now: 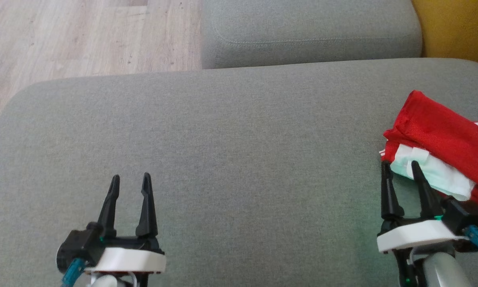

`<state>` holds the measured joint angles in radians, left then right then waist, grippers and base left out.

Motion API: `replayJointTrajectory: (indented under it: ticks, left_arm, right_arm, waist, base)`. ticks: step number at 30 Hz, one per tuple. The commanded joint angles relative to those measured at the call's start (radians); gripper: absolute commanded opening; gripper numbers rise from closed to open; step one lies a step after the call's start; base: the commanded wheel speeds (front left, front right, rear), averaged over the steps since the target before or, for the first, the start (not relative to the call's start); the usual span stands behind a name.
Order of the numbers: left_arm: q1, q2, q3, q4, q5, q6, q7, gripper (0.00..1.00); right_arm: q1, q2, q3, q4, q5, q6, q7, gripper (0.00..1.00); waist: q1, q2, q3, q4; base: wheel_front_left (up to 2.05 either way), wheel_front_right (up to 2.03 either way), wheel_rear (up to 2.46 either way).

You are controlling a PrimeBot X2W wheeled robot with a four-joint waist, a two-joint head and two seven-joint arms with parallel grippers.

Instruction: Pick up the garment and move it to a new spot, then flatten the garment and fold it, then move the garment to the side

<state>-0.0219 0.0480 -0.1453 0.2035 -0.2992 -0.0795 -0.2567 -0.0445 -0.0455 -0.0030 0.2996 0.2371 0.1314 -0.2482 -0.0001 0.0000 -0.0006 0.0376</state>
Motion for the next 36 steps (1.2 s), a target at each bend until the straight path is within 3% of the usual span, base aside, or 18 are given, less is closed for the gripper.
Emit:
replayJointTrajectory:
  ticks: [1, 10, 24, 25, 36]
  left_arm:
    - [-0.027, 0.002, 0.040, -0.028, -0.004, 0.001, -0.005, 1.00]
    - [-0.017, 0.002, 0.046, -0.024, -0.070, -0.009, -0.005, 1.00]
    - [-0.010, 0.002, 0.079, -0.051, -0.073, -0.014, -0.005, 1.00]
    - [0.010, 0.000, 0.041, -0.010, -0.072, -0.016, 0.000, 0.00]
    - [0.015, -0.001, 0.055, 0.040, -0.153, -0.019, 0.025, 0.00]
  right_arm:
    - [-0.026, -0.005, 0.020, -0.042, 0.006, -0.001, -0.013, 1.00]
    - [-0.030, -0.005, 0.013, -0.064, 0.007, -0.001, -0.013, 1.00]
    - [-0.032, -0.005, 0.040, -0.069, 0.034, -0.001, -0.013, 1.00]
    - [-0.002, 0.000, 0.015, -0.025, 0.028, 0.000, -0.002, 0.00]
    - [0.010, -0.001, 0.011, 0.016, 0.118, 0.000, 0.021, 0.00]
  waist:
    - [0.0001, 0.0000, -0.001, 0.001]
    - [0.0001, 0.0000, -0.005, -0.005]
    - [0.0001, 0.0000, -0.001, -0.021]
    - [0.0002, 0.0000, -0.001, -0.021]
    - [0.0002, 0.0000, -0.001, -0.022]
  base:
    - [0.00, 0.00, 0.00]
    - [0.00, 0.00, 0.00]
    - [0.00, 0.00, 0.00]
    - [0.00, 0.00, 0.00]
    - [0.00, 0.00, 0.00]
